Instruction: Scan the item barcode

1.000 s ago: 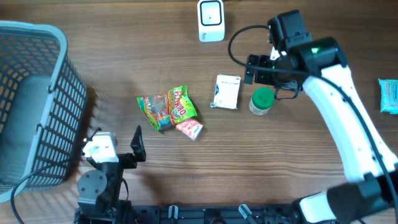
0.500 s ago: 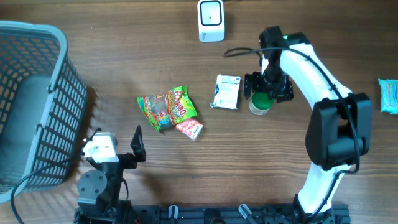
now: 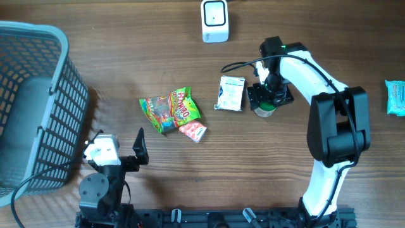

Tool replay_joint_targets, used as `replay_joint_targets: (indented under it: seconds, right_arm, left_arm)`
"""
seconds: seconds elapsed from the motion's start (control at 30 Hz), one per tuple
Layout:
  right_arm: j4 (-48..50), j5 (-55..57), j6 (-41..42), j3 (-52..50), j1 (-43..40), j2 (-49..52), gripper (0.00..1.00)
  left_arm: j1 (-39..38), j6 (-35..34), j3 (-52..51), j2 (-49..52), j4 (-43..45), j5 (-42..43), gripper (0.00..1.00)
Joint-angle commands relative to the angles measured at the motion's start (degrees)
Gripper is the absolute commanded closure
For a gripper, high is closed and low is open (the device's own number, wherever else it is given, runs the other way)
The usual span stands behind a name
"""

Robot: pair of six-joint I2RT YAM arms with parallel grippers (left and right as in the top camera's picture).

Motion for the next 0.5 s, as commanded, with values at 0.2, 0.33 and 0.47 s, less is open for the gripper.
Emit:
replay_joint_targets:
  seconds: [0.2, 0.33, 0.47]
  right_arm:
    - [-8.3, -2.6, 1.5, 4.4, 0.4, 3.6, 0.43]
    - [-16.0, -8.9, 2.0, 13.0, 0.5, 3.6, 0.55]
    - [-20.4, -12.8, 3.8, 19.5, 0.9, 1.2, 0.55]
  left_arm:
    - [-0.3, -0.3, -0.4, -0.3, 0.1, -0.9, 0.00]
    - [-0.3, -0.3, -0.4, -0.3, 0.1, -0.9, 0.00]
    - [-0.3, -0.3, -0.4, -0.3, 0.1, -0.9, 0.00]
